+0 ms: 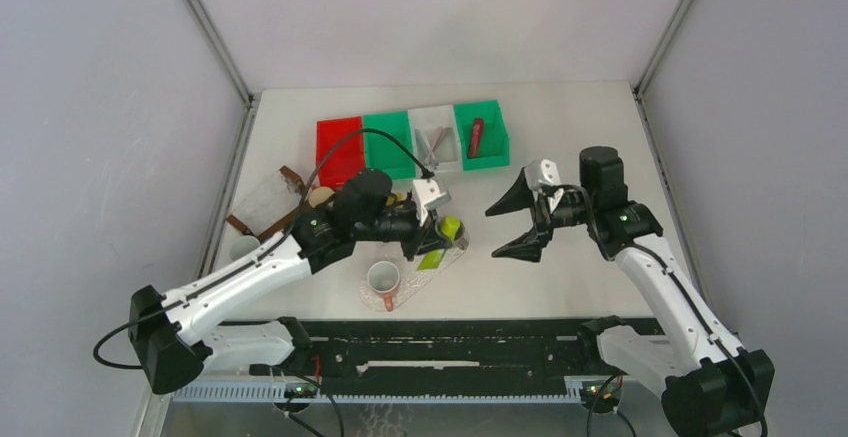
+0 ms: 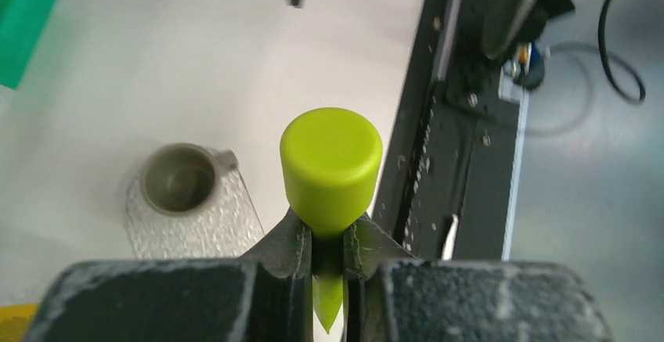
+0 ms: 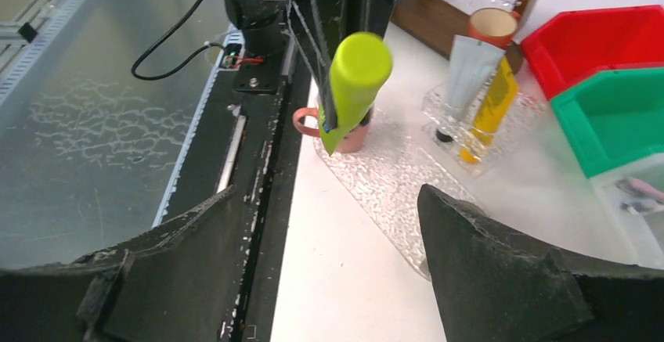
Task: Prepare toiletry sets of a toothbrush and toothpaste on the tray
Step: Place the toothpaste in the toothpaste holder.
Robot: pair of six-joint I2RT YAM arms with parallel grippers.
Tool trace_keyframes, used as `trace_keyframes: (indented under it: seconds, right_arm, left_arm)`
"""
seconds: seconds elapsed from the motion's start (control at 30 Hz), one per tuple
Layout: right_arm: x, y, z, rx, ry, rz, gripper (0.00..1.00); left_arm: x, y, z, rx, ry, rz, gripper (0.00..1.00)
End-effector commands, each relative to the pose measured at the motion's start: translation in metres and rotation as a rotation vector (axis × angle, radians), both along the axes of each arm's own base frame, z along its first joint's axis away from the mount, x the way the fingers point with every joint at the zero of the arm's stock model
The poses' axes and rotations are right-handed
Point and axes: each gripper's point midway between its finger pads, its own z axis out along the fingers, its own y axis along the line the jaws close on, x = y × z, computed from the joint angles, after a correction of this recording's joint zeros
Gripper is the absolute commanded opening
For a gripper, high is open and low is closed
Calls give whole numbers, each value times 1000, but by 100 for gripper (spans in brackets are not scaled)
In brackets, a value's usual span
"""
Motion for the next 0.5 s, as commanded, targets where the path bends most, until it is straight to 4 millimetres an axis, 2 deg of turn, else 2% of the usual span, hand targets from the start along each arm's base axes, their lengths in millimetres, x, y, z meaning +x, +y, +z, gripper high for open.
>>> trace_keyframes:
  seconds: [0.0, 0.17, 0.47]
  right_arm:
    - [-3, 11, -6, -13, 6, 36, 89]
    - [-7, 20, -11, -4, 68, 66, 89]
    - [-18, 31, -14, 10, 136, 108, 85]
  left_arm:
    - [-22, 8, 4, 174, -84, -120, 0]
    - [-25, -6, 5, 234, -90, -167, 0]
    - [-27, -25, 7, 224, -85, -210, 0]
